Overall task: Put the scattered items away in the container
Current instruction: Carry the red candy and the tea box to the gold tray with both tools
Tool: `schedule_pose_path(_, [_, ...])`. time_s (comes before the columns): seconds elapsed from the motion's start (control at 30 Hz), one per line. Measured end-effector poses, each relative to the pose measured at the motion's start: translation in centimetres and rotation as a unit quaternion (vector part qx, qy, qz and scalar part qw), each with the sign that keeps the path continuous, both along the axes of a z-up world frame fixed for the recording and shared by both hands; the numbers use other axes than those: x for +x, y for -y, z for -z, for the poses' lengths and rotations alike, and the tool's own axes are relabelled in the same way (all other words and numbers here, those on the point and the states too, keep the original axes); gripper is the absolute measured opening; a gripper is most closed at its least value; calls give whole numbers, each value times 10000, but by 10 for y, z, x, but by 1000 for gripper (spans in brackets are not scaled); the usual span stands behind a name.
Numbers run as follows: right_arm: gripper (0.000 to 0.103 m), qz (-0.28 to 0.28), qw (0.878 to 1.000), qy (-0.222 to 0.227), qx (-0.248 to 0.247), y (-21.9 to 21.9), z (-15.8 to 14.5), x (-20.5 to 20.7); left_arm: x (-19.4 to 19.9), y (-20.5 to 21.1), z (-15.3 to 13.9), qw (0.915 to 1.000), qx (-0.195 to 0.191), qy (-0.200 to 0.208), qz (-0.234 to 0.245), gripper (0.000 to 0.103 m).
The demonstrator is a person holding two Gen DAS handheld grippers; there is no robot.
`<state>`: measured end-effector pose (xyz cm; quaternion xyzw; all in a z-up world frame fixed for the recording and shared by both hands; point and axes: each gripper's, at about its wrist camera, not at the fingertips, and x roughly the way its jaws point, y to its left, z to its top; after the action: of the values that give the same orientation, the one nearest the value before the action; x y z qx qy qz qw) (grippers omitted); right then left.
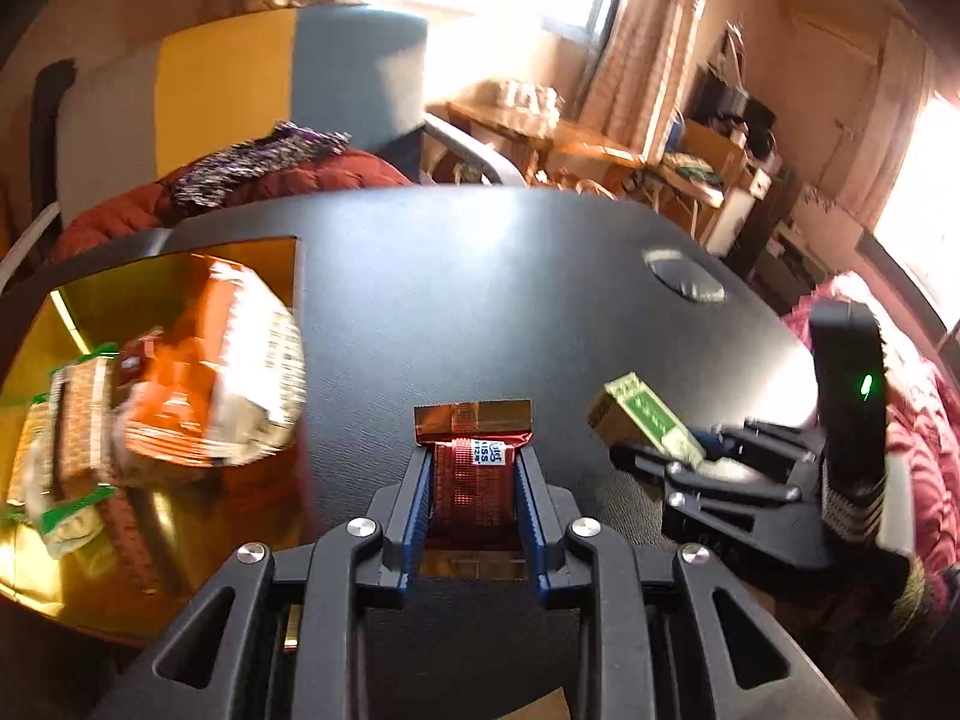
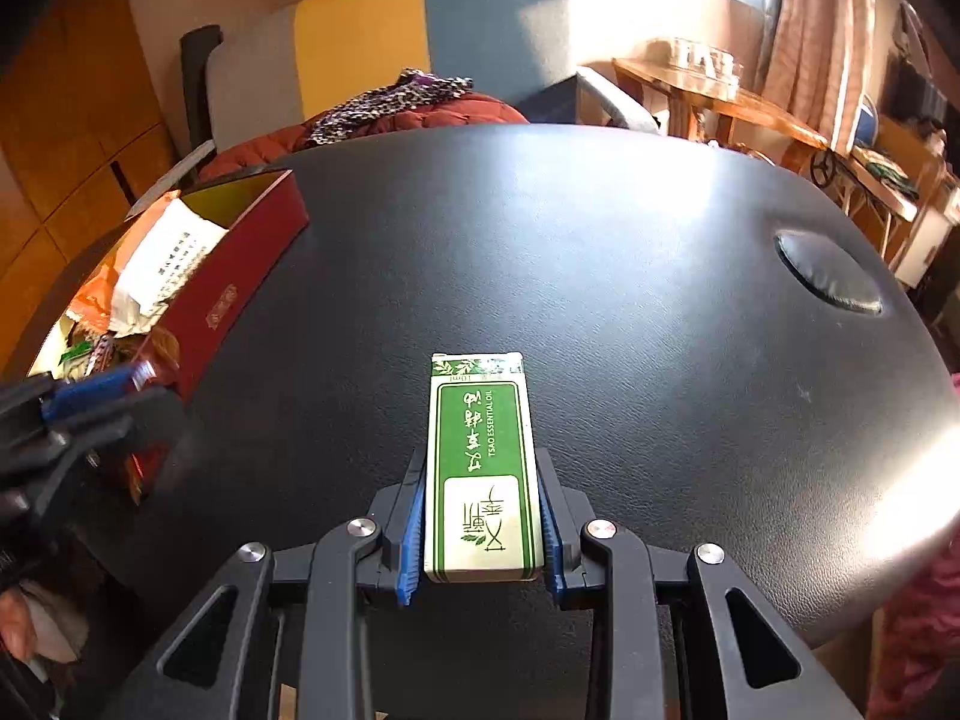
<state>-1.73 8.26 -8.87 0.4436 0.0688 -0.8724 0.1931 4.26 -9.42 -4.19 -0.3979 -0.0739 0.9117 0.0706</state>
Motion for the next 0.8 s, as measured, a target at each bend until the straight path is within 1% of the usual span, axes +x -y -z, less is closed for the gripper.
schedule_pose_path(0.1, [31, -93, 10000, -12, 26, 9, 0, 2, 7, 32, -17, 9989, 100, -197, -404, 26])
schedule_pose_path(0.23, [31, -177, 9998, 39, 20, 16, 3, 3, 7, 86, -27, 9939, -10, -307, -1055, 27])
schedule_pose_path(0.43, [31, -268, 9996, -11, 51, 25, 0, 4, -23, 149, 0, 9862, -89, 190, -1639, 27])
schedule_pose_path(0.5, [31, -298, 9995, -45, 56, 28, -3, 6, -32, 169, 9, 9825, -108, 350, -1827, 33])
schedule_pose_path(0.53, [31, -319, 9995, -60, 62, 29, -5, 6, -33, 175, 12, 9816, -34, 369, -1872, 35])
schedule_pose_path(0.57, [31, -341, 9994, -75, 68, 30, -7, 7, -31, 181, 13, 9802, 62, 362, -1946, 40])
schedule_pose_path(0.6, [31, -370, 9992, -92, 72, 32, -9, 7, -29, 186, 14, 9787, 159, 352, -2016, 43])
schedule_pose_path(0.67, [31, -431, 9990, -126, 79, 36, -14, 7, -18, 195, 12, 9756, 356, 270, -2150, 45])
schedule_pose_path(0.73, [31, -537, 9984, -195, 30, 42, -23, 9, -1, 203, 8, 9709, 389, 161, -2356, 46])
schedule_pose_path(0.8, [31, -730, 9969, -272, -53, 52, -34, 12, 15, 207, 7, 9681, 392, 104, -2471, 46])
